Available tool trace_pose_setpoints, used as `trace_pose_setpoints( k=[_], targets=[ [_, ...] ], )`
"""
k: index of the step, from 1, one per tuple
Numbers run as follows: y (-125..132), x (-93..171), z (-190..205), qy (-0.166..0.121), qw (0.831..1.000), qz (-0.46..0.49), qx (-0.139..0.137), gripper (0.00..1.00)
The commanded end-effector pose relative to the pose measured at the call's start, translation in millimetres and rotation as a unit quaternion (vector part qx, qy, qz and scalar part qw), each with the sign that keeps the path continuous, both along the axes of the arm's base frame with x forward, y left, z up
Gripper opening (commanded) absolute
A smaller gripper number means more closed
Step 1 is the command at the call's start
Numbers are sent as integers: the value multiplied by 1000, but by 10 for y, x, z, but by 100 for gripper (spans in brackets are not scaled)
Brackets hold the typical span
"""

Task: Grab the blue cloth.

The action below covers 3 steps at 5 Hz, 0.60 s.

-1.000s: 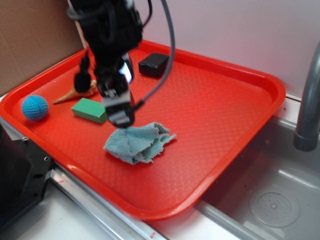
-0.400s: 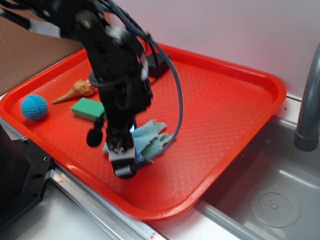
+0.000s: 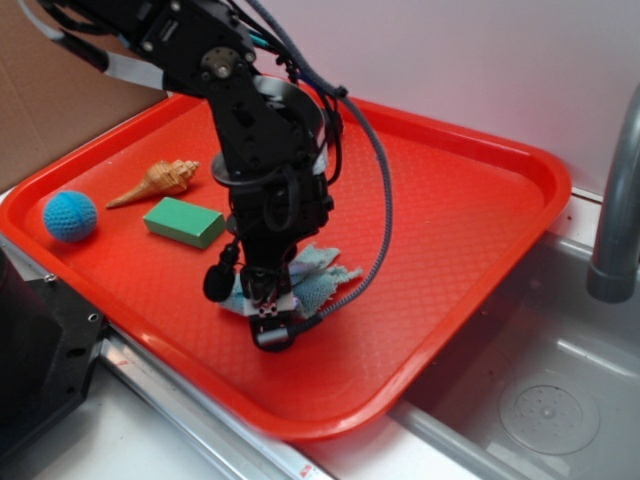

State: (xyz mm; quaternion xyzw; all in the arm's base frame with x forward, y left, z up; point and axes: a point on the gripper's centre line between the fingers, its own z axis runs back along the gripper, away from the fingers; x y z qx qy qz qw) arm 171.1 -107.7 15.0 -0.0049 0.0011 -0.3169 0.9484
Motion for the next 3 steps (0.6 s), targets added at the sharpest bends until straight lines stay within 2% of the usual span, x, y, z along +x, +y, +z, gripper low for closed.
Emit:
trace_pose_setpoints(
  k=[1,2,3],
  targets=[
    [159,39,411,-1,994,106,-2,0],
    [250,185,818,17,973,229,31,0],
    [397,266,1150,4,951,308,25,0]
  ],
)
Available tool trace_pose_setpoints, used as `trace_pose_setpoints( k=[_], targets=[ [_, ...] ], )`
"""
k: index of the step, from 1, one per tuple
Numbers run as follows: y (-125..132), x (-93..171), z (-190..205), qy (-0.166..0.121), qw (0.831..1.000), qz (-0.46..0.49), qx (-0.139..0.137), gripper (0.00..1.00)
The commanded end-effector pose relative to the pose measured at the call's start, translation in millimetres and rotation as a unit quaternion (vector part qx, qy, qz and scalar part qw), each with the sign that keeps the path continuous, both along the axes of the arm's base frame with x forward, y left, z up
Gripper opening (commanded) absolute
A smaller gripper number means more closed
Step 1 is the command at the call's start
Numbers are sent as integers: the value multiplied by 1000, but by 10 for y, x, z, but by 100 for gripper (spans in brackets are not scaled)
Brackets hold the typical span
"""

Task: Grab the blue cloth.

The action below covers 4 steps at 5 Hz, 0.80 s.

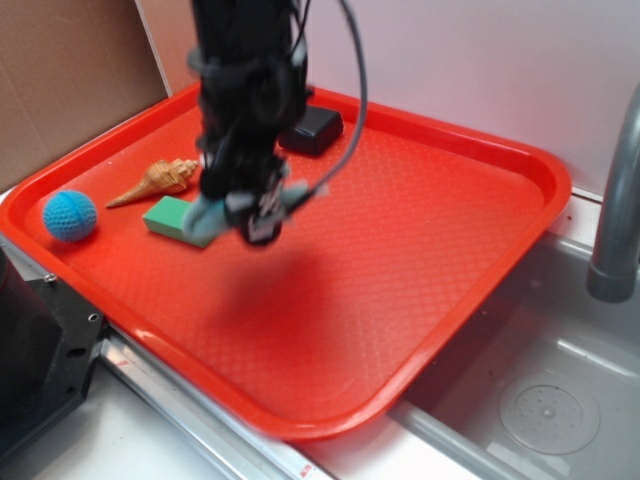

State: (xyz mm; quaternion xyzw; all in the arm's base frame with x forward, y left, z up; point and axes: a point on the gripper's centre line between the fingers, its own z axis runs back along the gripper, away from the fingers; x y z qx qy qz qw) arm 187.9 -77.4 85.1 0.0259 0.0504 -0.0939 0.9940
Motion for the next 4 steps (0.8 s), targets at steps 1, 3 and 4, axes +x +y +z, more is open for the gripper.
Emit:
trace_pose_setpoints(
  k=[1,3,4],
  targets=[
    [278,-14,840,-60,986,156,3,0],
    [613,-250,1103,-82,980,180,-32,0],
    [639,-208,1062,-89,979,180,-22,0]
  ],
)
